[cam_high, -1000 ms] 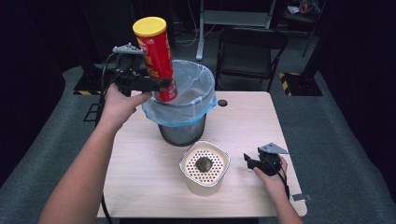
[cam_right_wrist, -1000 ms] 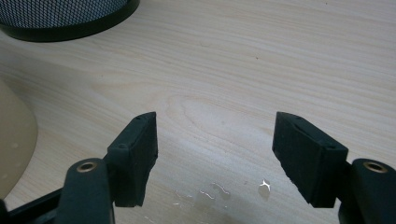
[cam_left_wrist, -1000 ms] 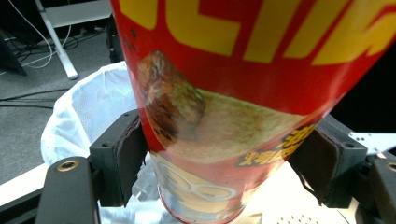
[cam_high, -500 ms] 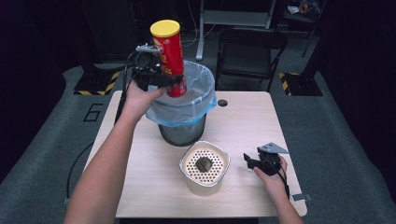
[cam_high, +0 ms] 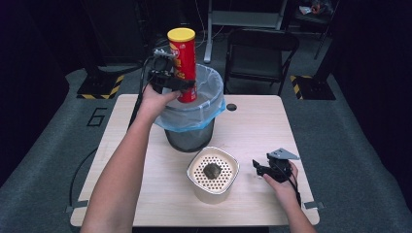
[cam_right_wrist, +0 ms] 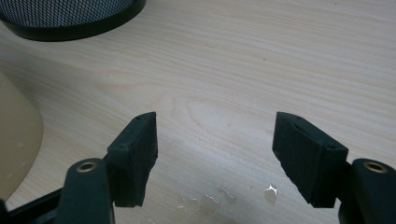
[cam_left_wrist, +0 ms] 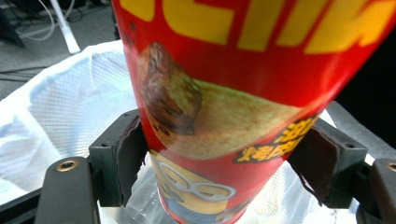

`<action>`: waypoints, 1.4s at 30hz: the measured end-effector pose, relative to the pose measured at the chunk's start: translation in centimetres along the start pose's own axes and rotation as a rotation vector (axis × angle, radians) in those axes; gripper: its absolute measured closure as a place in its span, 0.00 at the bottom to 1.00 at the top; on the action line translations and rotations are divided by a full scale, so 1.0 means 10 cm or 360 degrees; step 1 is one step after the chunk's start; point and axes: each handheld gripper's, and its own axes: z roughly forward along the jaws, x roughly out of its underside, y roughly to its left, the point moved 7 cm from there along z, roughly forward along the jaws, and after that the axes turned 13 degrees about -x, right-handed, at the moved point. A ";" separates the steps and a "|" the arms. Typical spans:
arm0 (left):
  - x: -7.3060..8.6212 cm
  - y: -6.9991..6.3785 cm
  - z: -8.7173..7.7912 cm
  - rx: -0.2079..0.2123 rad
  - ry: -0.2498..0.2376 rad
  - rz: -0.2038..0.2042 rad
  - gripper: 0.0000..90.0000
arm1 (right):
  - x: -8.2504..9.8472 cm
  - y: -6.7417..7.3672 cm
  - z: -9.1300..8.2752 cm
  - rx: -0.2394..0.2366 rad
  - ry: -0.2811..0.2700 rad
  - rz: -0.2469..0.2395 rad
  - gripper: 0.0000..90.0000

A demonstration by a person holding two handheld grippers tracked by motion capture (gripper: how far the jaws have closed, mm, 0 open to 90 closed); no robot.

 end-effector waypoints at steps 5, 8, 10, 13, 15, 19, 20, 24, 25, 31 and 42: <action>0.04 0.03 0.11 -0.0019 0.0073 -0.0034 0.21 | 0.00 0.01 0.00 -0.0014 0.0008 -0.0009 0.34; 0.06 0.06 0.12 -0.0054 0.0078 -0.0038 0.15 | 0.00 0.00 0.00 -0.0013 0.0009 -0.0025 0.34; 0.09 0.10 0.09 -0.0058 0.0064 -0.0047 0.15 | 0.00 0.00 0.00 -0.0011 0.0003 -0.0003 0.34; 0.14 0.14 0.04 -0.0052 0.0062 -0.0048 0.16 | 0.00 -0.01 -0.01 -0.0004 0.0003 -0.0013 0.34; 0.16 0.15 -0.01 -0.0047 0.0054 -0.0053 0.16 | 0.00 -0.01 -0.01 -0.0002 0.0004 -0.0006 0.34; 0.23 0.15 -0.16 -0.0029 0.0085 -0.0015 0.21 | 0.00 0.00 -0.01 -0.0010 0.0001 0.0008 0.34; 0.23 0.15 -0.16 -0.0029 0.0085 -0.0015 0.22 | 0.00 0.00 -0.01 -0.0010 0.0001 0.0008 0.34; 0.28 0.14 -0.38 0.0043 0.0056 0.0013 0.27 | 0.01 0.00 -0.02 -0.0009 0.0005 0.0009 0.34; 0.34 0.15 -0.48 0.0059 0.0052 0.0030 0.27 | 0.00 -0.01 -0.02 0.0002 -0.0004 0.0012 0.34; 0.57 0.23 -0.71 0.0089 0.0054 0.0030 0.30 | 0.01 -0.01 -0.02 0.0009 0.0007 0.0020 0.34; 1.17 0.51 -0.88 0.0007 0.0052 0.0002 0.32 | 0.03 0.00 -0.01 0.0012 0.0019 0.0018 0.34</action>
